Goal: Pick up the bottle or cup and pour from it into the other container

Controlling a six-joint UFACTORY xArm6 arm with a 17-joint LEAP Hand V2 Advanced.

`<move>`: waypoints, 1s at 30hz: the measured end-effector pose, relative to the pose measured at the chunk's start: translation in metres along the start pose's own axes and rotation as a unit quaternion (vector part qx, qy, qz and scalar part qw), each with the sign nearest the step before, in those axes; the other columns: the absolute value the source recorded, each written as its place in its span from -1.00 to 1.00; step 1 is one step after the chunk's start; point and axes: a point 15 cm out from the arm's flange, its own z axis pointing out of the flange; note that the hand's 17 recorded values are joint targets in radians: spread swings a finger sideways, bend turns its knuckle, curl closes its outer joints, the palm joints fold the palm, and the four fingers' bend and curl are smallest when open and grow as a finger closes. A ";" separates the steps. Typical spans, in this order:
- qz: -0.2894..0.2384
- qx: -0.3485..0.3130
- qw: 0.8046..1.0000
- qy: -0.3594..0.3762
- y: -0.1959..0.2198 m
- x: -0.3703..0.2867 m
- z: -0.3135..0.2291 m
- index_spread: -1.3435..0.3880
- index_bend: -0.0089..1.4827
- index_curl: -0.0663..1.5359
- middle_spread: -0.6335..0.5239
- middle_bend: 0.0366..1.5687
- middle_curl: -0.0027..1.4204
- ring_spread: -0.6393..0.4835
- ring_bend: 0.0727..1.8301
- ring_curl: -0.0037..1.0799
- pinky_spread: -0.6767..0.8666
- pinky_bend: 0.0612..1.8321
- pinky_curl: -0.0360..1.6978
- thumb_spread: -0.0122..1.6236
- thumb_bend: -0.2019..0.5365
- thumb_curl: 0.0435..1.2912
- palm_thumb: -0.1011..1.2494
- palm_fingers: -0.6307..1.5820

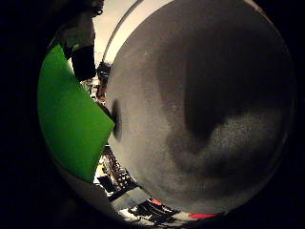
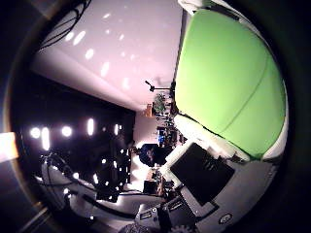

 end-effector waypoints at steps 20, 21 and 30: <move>-0.108 -0.139 0.971 0.161 -0.010 -0.168 0.038 -0.05 0.05 0.55 -0.54 0.48 0.66 -0.32 0.72 0.48 -0.44 0.42 0.49 -0.05 -0.53 -0.03 0.53 0.15; -0.114 -0.148 0.967 0.174 -0.010 -0.176 0.043 -0.05 0.05 0.55 -0.54 0.48 0.66 -0.32 0.71 0.48 -0.44 0.42 0.49 -0.05 -0.53 -0.03 0.53 0.15; -0.157 -0.213 0.929 0.257 -0.008 -0.238 0.099 -0.06 0.03 0.55 -0.54 0.47 0.67 -0.33 0.71 0.49 -0.45 0.42 0.50 -0.05 -0.52 -0.03 0.52 0.15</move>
